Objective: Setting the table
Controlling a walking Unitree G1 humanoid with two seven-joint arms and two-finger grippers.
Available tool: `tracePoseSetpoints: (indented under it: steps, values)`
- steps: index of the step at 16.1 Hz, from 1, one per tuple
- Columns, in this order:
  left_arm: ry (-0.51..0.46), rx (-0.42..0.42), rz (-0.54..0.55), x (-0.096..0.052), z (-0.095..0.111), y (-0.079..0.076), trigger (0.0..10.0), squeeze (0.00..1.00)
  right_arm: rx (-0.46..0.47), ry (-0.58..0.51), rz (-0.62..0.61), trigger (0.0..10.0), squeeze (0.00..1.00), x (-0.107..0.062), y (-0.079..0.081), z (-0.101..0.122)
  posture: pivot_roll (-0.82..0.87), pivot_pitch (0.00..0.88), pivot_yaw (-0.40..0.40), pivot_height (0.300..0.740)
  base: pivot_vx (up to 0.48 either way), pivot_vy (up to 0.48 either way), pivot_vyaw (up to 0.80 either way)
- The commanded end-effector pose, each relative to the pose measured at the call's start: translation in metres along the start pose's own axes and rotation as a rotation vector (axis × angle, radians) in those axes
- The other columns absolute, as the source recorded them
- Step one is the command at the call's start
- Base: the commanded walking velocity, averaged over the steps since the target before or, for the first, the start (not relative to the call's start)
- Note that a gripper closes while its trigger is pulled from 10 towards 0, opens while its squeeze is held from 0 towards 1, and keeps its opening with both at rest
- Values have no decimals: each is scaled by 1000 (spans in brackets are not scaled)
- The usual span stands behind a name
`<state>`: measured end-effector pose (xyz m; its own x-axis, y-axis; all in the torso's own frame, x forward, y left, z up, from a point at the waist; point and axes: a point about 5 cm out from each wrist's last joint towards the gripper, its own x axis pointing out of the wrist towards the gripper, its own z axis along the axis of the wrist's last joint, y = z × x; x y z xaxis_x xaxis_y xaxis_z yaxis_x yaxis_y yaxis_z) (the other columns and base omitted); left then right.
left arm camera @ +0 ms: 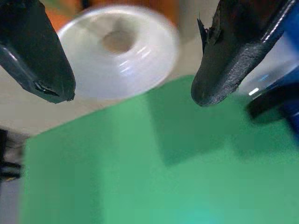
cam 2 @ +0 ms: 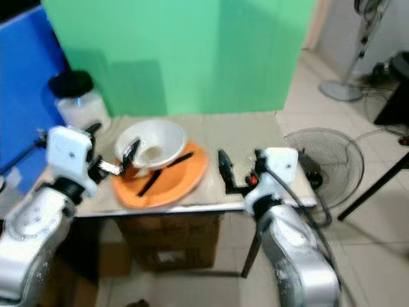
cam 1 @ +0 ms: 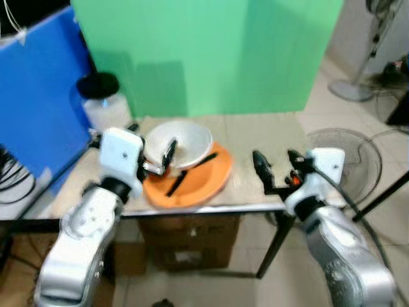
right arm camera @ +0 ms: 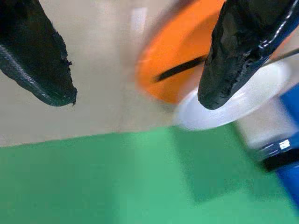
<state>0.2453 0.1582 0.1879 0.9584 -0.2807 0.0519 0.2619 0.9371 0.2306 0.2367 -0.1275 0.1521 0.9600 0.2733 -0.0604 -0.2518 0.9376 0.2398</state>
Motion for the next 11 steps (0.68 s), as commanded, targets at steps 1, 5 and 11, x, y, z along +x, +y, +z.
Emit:
tracePoseSetpoints:
  steps: [1, 5, 11]
  values:
    - [5, 8, 4, 1, 0, 1, 10000, 0, -11, -16, 2, 10000, 1000, 1, 1, 5, 97, 18, 17, 740, 0, -480, 0]
    - [57, -22, -41, 8, -2, -1, 10000, 0, -22, -6, -11, 10000, 278, 2, -1, 7, 94, 22, 19, 740, 0, -120, 0]
    - [88, -95, 4, 16, -1, 6, 10000, 0, -60, 54, 72, 10000, 0, 6, 5, 7, 90, 22, 24, 740, 0, 0, 0]
